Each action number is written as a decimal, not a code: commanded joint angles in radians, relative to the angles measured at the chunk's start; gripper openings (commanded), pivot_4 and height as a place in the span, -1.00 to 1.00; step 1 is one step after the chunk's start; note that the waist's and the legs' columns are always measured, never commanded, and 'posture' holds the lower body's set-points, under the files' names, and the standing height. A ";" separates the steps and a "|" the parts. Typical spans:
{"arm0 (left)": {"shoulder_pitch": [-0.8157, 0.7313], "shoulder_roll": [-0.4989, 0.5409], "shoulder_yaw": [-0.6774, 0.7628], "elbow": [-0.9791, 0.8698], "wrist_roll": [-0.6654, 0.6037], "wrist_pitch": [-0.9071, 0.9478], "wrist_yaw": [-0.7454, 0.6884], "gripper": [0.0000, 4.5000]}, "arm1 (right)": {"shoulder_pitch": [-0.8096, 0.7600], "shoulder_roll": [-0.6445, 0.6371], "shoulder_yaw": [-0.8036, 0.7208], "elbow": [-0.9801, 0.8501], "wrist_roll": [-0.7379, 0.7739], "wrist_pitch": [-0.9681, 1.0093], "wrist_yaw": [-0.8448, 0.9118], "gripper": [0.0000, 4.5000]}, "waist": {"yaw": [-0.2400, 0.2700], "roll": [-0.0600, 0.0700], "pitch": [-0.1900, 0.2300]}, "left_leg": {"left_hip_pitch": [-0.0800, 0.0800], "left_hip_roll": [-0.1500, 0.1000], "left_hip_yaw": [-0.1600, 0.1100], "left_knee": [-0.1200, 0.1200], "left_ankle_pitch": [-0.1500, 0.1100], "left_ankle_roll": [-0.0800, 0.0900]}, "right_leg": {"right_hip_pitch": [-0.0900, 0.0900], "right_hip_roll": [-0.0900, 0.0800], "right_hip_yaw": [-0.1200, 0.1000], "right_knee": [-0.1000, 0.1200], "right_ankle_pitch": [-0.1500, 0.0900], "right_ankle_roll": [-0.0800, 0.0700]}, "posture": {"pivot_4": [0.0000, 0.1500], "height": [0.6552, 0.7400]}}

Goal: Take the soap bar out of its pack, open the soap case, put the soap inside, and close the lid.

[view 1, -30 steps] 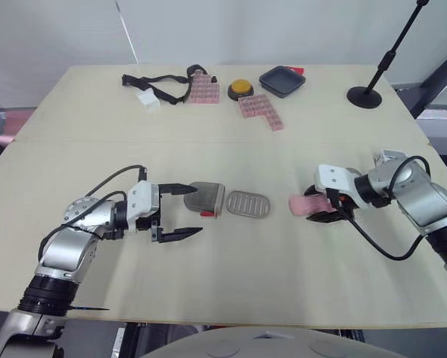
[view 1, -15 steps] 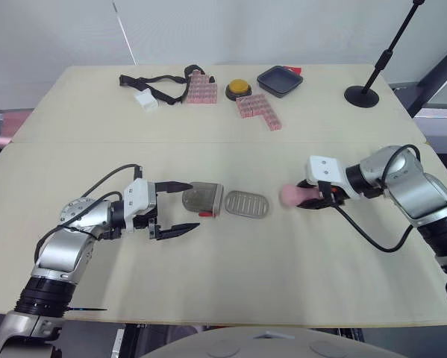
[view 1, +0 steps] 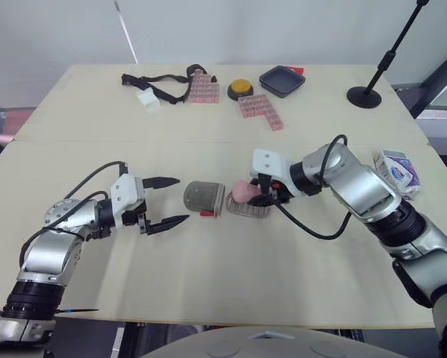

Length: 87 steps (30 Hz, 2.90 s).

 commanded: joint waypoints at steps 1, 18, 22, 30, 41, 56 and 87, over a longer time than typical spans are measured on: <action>0.005 0.001 0.018 -0.047 -0.018 0.010 0.017 1.00 | -0.036 0.016 0.007 -0.020 0.008 0.043 -0.024 -0.25 | -0.001 0.000 0.000 | 0.000 0.000 0.000 0.000 0.000 0.000 | 0.000 0.000 0.000 0.000 0.000 0.000 | 1.00 1.00; 0.007 -0.008 0.007 -0.062 -0.012 0.020 0.023 1.00 | -0.037 0.043 0.056 0.002 0.033 0.101 -0.071 -0.25 | 0.000 0.000 0.000 | 0.000 0.000 0.000 0.000 0.000 -0.001 | 0.000 0.000 0.000 0.000 0.000 0.000 | 1.00 1.00; 0.007 -0.009 0.007 -0.062 -0.009 0.020 0.024 1.00 | -0.039 0.041 0.057 0.000 0.039 0.107 -0.073 -0.02 | -0.001 0.000 0.000 | 0.000 0.000 0.000 0.000 0.000 -0.001 | 0.000 0.000 0.000 0.000 0.000 0.000 | 1.00 1.00; 0.005 -0.007 0.000 -0.060 -0.006 0.021 0.022 1.00 | -0.050 0.022 0.029 0.000 0.035 0.063 -0.089 0.98 | 0.000 0.000 0.000 | 0.000 0.000 0.000 0.000 0.000 -0.001 | 0.000 0.000 0.000 0.001 0.000 0.000 | 1.00 1.00; -0.085 0.042 -0.032 0.023 0.026 -0.018 -0.061 1.00 | 0.344 -0.100 -0.434 -0.135 0.223 -0.227 -0.069 0.98 | 0.025 -0.002 -0.001 | 0.000 0.000 0.000 -0.001 0.000 -0.001 | 0.001 0.000 0.000 -0.001 0.000 0.000 | 1.00 1.00; -0.327 0.034 -0.158 0.242 0.109 -0.088 -0.228 1.00 | 0.887 0.015 -0.697 0.049 0.325 -0.962 0.087 0.98 | -0.010 -0.003 -0.002 | 0.004 -0.001 0.000 -0.001 0.001 0.000 | 0.002 -0.002 0.000 -0.002 0.000 0.000 | 1.00 1.00; -0.620 -0.115 -0.340 0.705 0.346 -0.336 -0.325 1.00 | 0.895 -0.049 -0.686 0.173 0.335 -1.084 0.094 0.98 | -0.002 -0.004 -0.002 | 0.003 -0.002 -0.001 -0.002 0.001 0.003 | 0.004 -0.004 -0.002 -0.004 0.000 0.000 | 1.00 1.00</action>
